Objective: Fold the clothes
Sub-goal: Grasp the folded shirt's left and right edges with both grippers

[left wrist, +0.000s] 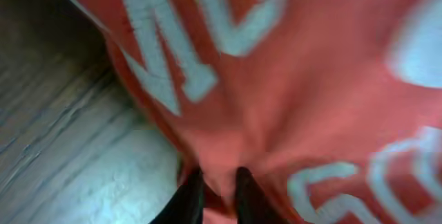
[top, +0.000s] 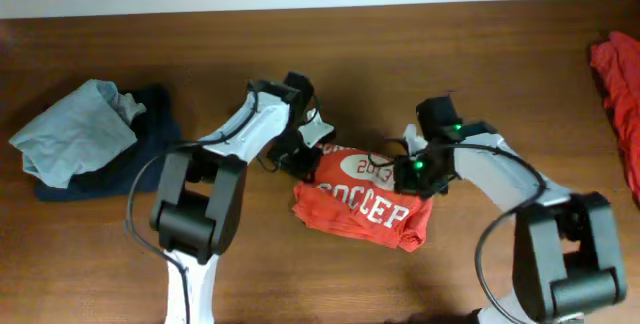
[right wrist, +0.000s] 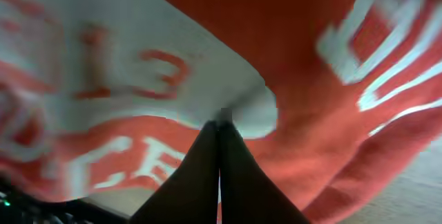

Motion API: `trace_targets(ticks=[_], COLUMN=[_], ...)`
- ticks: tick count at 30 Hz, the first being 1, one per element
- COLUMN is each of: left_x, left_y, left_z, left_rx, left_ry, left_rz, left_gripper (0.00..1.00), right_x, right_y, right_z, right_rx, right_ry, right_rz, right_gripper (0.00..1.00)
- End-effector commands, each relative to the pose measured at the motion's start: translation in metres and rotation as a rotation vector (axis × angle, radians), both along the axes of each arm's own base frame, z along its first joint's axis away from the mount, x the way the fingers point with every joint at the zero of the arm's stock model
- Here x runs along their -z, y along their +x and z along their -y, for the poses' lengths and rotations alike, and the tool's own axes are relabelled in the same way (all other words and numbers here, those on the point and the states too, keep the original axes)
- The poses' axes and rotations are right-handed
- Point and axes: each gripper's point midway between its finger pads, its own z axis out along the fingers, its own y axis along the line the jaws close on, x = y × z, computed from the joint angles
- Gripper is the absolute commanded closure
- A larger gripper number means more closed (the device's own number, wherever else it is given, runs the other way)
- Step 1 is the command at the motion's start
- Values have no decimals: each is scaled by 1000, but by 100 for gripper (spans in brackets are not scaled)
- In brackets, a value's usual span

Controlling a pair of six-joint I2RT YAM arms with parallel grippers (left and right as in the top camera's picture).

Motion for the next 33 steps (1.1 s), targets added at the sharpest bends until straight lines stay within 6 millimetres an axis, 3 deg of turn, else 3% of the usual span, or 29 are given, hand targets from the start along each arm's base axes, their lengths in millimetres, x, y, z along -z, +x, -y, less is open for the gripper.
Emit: trace_targets(ticks=[1,3,4,6,9,14,18,22,26,29,33], left_x=[27,32,33,33,32,11,-30,-89,-129,-154,-162], left_y=[-1,3,6,11,18,34,41,34,36,35,25], left_z=[-20,-33,-40,-50,-63,-72,-72,-33,-18,-17,-9], left_rx=[13,-30,-58,-92,-148,-212,-221,-175,-145,-140,-113], left_ry=[117,193,230,265,267,227,218,-27,-164,-197,-221], left_rz=[-16,-3,7,16,10,-1,-22,-46,39,103,109], left_gripper=[89,94,95,96,96,96,96,95,95,94,94], right_x=[21,31,33,30,27,7,-31,-73,-78,-83,-83], right_y=[-20,-30,-36,-41,-40,-25,-4,0,-2,-9,-13], right_z=[7,38,62,91,98,81,53,13,8,-10,-11], right_rx=[22,131,200,271,275,202,159,22,9,-70,-76], right_ry=[-41,-227,-371,-541,-585,-487,-315,-66,-37,72,81], right_rz=[-94,-151,-166,-165,-157,-131,-21,88,95,88,75], right_gripper=[96,96,96,96,96,96,96,96,93,89,87])
